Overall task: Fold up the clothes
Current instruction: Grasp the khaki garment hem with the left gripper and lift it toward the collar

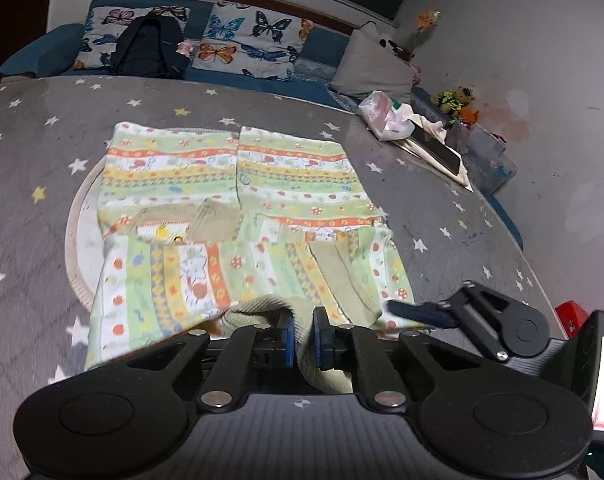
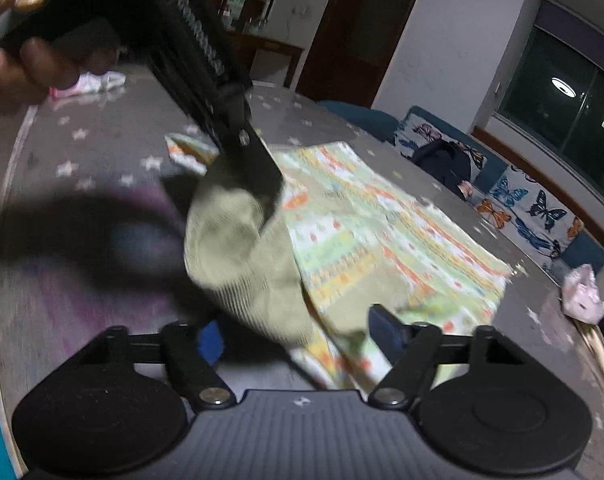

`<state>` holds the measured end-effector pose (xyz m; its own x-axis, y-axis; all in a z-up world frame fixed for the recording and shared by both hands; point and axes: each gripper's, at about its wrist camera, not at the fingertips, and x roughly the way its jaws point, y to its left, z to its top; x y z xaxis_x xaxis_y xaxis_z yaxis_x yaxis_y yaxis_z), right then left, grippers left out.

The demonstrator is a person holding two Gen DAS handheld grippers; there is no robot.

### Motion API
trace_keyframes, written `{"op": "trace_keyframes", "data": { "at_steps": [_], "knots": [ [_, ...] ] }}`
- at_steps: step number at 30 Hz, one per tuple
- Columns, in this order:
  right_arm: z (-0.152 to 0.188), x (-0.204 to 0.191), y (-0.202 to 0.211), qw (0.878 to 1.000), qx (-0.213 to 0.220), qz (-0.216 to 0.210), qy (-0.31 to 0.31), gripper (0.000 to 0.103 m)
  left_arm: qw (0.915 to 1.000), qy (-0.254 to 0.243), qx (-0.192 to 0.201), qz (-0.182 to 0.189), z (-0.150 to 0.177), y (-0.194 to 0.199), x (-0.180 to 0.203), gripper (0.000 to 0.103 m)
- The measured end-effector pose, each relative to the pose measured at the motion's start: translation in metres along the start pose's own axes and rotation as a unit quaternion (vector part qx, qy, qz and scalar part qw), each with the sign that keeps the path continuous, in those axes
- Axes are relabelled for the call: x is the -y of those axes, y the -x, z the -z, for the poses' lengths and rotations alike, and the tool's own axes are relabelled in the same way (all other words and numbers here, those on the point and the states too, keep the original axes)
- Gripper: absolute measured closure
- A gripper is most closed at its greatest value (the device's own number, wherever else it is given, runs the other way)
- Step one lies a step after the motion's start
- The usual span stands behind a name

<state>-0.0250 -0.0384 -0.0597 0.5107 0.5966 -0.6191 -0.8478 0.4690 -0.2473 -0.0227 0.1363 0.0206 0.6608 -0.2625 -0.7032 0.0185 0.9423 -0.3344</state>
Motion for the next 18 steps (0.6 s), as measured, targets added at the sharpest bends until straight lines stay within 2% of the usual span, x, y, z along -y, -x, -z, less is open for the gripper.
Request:
{"op": "trace_keyframes", "data": {
  "at_steps": [2, 3, 4, 5, 9, 12, 14, 18],
  "knots": [
    [-0.007, 0.005, -0.005, 1.000, 0.005, -0.014, -0.022, 0.066, 1.0000, -0.004, 0.002, 0.003, -0.001, 0.001, -0.002, 0.089],
    [-0.011, 0.008, -0.008, 0.999, 0.007, -0.021, -0.033, 0.073, 0.9999, -0.008, 0.007, 0.007, 0.001, 0.004, -0.005, 0.086],
    [-0.014, 0.012, -0.009, 0.998, 0.007, -0.029, -0.049, 0.081, 0.9998, -0.013, 0.014, 0.009, 0.004, 0.008, -0.008, 0.075],
    [-0.018, 0.020, -0.009, 0.997, 0.007, -0.036, -0.071, 0.085, 0.9995, -0.021, 0.022, 0.007, 0.008, 0.013, -0.010, 0.060],
    [-0.026, 0.046, -0.004, 0.989, 0.015, -0.052, -0.134, 0.088, 0.9968, -0.058, 0.055, -0.006, 0.025, 0.031, -0.021, 0.051],
    [-0.032, 0.054, -0.003, 0.987, 0.018, -0.057, -0.150, 0.090, 0.9922, -0.092, 0.071, -0.044, 0.034, 0.037, -0.025, 0.044],
    [-0.034, 0.055, -0.004, 0.987, 0.019, -0.057, -0.151, 0.090, 0.9865, -0.124, 0.081, -0.069, 0.038, 0.035, -0.023, 0.035],
    [-0.035, 0.053, -0.003, 0.987, 0.020, -0.054, -0.152, 0.091, 0.9704, -0.198, 0.088, -0.107, 0.044, 0.023, -0.017, 0.032]
  ]
}}
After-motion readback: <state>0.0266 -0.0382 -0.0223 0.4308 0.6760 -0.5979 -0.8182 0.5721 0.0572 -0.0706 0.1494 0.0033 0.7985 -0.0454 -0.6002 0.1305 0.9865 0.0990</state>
